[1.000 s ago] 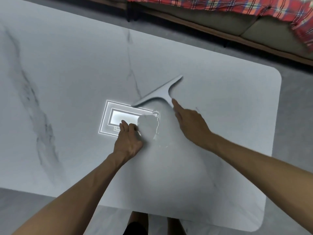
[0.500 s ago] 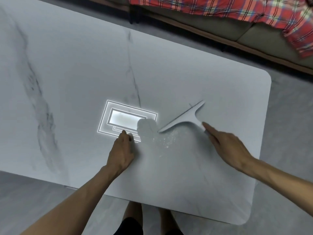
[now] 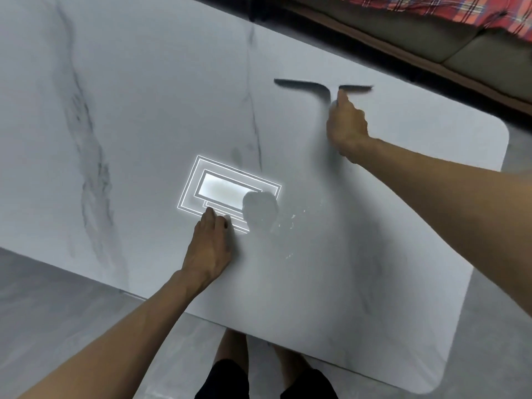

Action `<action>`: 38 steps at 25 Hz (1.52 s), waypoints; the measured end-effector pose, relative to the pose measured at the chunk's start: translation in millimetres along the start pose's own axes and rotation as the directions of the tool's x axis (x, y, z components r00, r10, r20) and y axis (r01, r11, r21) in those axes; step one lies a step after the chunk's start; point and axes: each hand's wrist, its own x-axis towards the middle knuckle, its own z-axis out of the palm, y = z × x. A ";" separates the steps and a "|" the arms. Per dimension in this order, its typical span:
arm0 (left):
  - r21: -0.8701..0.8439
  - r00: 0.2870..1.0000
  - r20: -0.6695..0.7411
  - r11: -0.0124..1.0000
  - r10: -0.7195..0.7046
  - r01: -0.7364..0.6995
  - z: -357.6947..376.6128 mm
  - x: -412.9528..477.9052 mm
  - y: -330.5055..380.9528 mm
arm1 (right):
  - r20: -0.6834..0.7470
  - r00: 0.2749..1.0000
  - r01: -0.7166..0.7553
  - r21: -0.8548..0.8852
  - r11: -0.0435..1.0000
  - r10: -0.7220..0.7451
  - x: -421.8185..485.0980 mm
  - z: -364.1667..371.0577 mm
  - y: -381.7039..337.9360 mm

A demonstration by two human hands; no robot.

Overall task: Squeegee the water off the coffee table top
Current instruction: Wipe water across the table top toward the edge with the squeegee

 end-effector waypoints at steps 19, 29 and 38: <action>-0.119 0.984 0.131 0.983 -0.124 0.139 65.7 -77.3 45.4 | 0.451 0.816 0.534 -0.350 0.770 -0.361 -215.6 -41.1 238.6; -0.151 0.986 -0.006 0.974 -0.169 0.167 62.7 -125.0 6.1 | 0.381 0.830 0.507 -0.211 0.836 -0.407 -288.7 -13.0 230.1; -0.181 0.964 -0.111 0.958 -0.243 0.221 85.2 -157.9 -10.0 | 0.570 0.532 0.841 -0.269 0.469 -0.626 -320.8 95.7 167.6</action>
